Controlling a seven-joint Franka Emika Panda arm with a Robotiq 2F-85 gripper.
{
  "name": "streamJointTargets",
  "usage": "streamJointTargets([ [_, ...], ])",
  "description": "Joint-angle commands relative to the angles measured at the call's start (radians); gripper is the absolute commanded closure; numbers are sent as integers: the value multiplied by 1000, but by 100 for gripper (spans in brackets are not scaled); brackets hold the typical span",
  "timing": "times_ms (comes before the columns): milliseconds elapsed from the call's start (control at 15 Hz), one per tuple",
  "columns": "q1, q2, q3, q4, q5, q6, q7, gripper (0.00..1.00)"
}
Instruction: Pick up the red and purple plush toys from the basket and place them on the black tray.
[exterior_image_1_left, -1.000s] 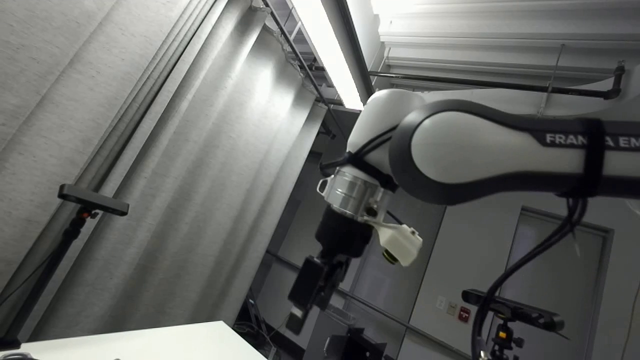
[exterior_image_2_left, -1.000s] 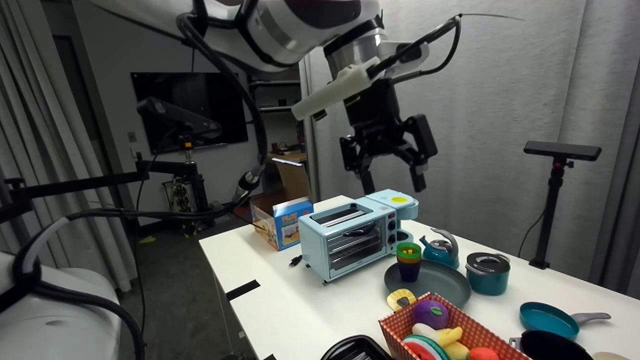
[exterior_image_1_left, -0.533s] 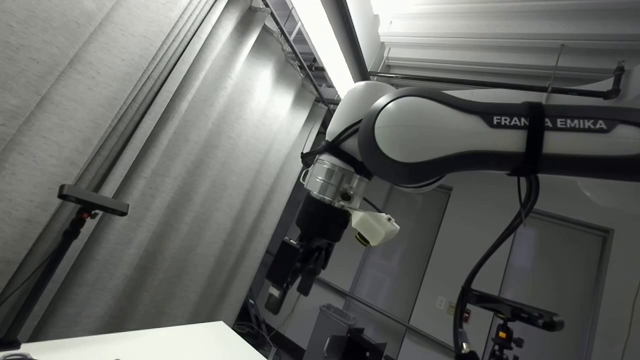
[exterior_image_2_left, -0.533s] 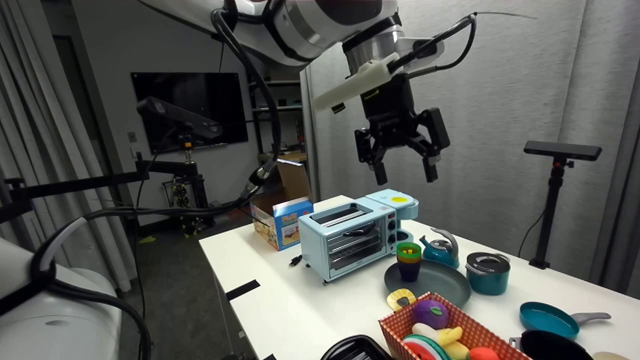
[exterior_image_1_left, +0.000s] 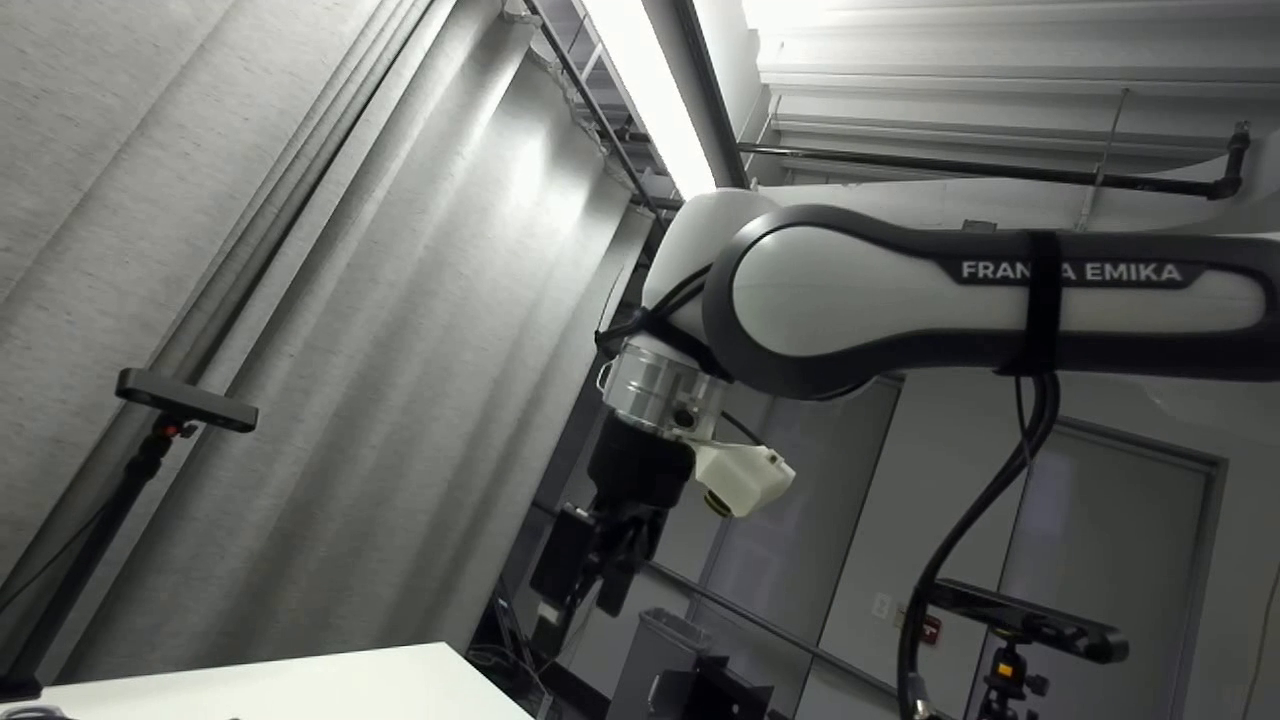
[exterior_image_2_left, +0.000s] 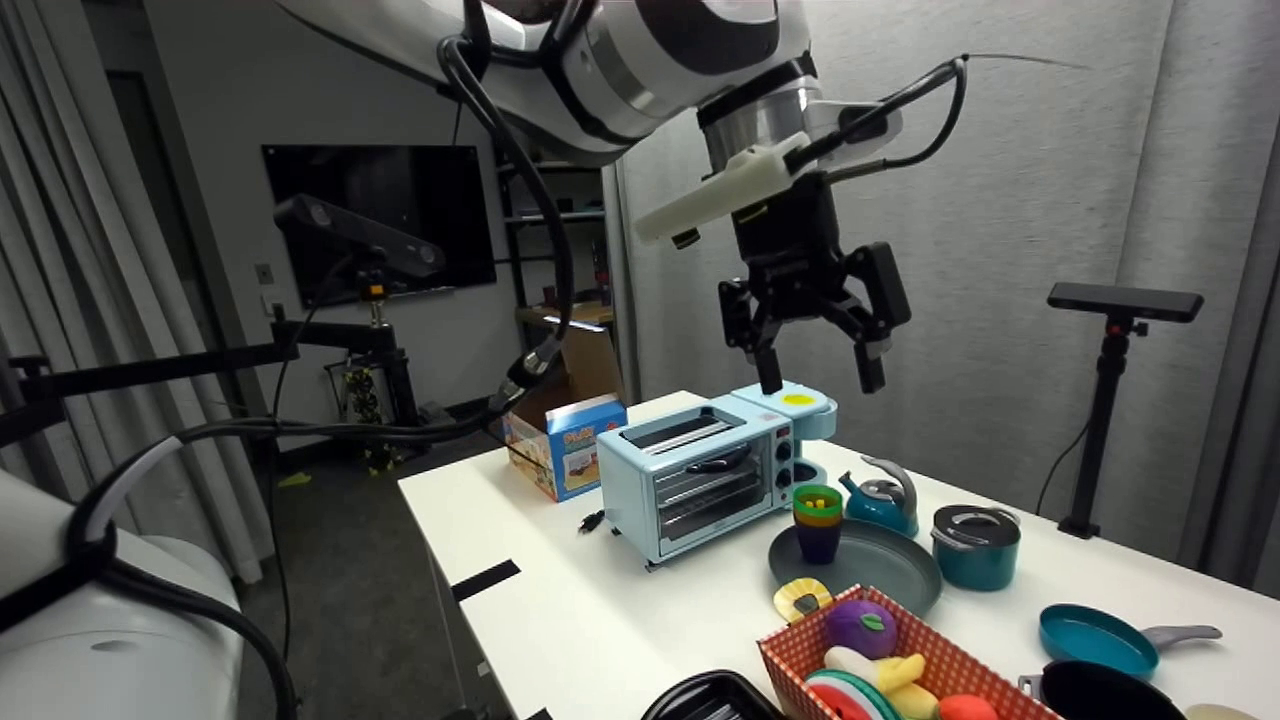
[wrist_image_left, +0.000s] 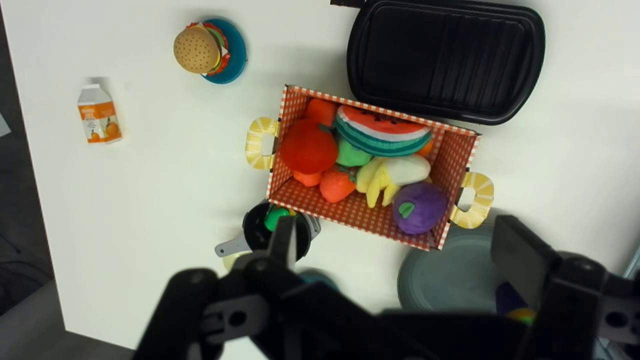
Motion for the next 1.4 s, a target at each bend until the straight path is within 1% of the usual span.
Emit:
streamJointTargets([
  [0, -17, 36, -16, -57, -31, 76, 83, 0],
  [333, -66, 124, -25, -125, -77, 242, 282, 0],
  [467, -87, 173, -27, -132, -110, 276, 375, 0],
  [600, -98, 214, -30, -124, -142, 281, 459, 0],
  [667, -76, 182, -39, -133, -105, 259, 379, 0],
  [800, -80, 212, -42, -131, -119, 264, 423, 0],
  [933, -80, 218, -43, -129, -119, 264, 432, 0],
  [1000, -85, 219, -41, -127, -139, 256, 451, 0],
  [1067, -88, 235, -44, -122, -133, 239, 449, 0],
  [1333, -85, 314, -55, -125, -138, 251, 466, 0],
])
